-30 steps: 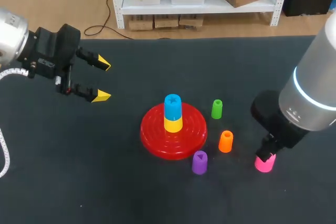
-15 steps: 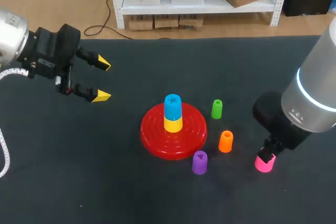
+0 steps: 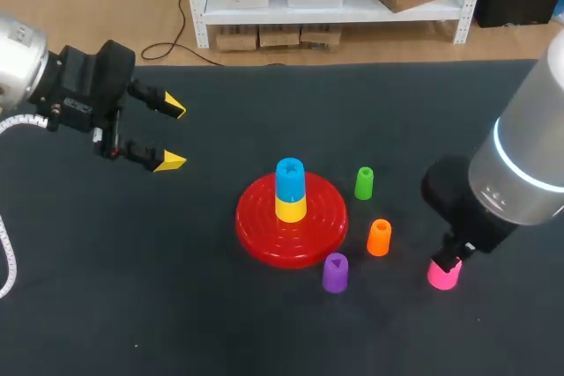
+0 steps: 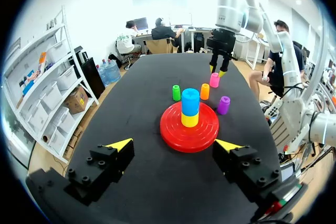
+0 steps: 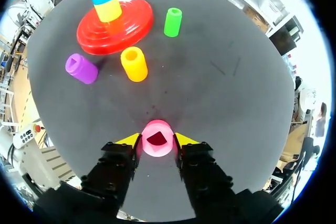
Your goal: Pick up and stack the cylinders on the red base in this order: pink,purple,orange,green
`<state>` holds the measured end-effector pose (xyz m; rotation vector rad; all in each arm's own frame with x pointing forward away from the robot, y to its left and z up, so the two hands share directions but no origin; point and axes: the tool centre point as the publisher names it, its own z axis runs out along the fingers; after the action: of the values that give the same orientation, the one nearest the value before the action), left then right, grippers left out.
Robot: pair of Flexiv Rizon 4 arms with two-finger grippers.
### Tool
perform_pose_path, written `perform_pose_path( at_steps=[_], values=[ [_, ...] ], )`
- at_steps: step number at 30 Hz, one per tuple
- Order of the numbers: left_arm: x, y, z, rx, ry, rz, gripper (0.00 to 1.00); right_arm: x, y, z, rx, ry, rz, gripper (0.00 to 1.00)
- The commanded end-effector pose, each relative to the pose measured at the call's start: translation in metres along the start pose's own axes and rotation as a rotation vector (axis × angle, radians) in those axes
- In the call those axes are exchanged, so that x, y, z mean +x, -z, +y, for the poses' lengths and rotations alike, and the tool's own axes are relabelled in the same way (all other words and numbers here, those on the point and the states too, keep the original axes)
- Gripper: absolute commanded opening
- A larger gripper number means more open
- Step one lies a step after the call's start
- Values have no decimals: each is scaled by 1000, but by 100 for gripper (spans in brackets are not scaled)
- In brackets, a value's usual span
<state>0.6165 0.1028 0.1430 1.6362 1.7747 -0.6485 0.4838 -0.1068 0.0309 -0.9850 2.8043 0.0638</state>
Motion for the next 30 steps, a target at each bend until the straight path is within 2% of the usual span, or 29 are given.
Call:
perform_pose_path(
  at_steps=[1,6,13,30],
  values=[
    [1,0,1,1,-2,-4,100,1,-4,0,10,-3,-5,0],
    [1,0,1,1,-2,-4,100,0,-1,0,25,1,-2,0],
    [1,0,1,1,-2,-4,100,-5,21,1,30,14,-4,0],
    [1,0,1,1,-2,-4,100,-49,119,0,43,52,-108,0]
  ],
)
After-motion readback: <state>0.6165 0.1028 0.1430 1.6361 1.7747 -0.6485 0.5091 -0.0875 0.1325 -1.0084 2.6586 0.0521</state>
